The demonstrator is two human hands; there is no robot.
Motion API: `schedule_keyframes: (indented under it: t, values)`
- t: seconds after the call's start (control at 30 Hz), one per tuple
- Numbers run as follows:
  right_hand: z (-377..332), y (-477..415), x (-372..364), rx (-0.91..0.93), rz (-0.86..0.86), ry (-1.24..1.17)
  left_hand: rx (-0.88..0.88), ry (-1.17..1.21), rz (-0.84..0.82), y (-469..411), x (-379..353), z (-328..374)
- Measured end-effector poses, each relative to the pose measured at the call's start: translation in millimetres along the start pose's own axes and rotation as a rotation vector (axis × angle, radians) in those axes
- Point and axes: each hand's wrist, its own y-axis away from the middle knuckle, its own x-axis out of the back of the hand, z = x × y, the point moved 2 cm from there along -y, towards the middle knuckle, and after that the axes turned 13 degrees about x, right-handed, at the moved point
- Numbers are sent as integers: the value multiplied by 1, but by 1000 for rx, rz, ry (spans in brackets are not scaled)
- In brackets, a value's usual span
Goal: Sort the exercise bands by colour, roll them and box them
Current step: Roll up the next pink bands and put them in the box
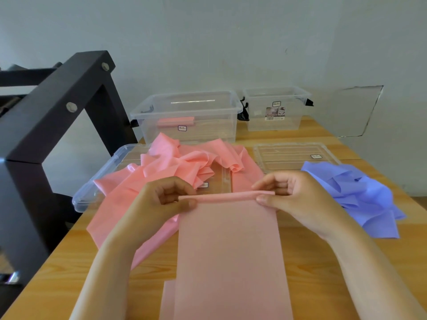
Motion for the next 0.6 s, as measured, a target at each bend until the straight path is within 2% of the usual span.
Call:
schedule_keyframes:
  t: [0.13, 0.4, 0.5, 0.6]
  values:
    - [1, 0, -6, -4, -39, -40, 23, 82, -59, 1, -2, -1]
    - [-6, 1, -3, -7, 33, -282, 85, 398, -156, 1, -3, -3]
    - [-8, 1, -3, -14, 15, -292, 45, 263, -61, 0, -3, -3]
    - [-3, 1, -3, 9, 12, -127, 41, 54, 11, -3, -5, -7]
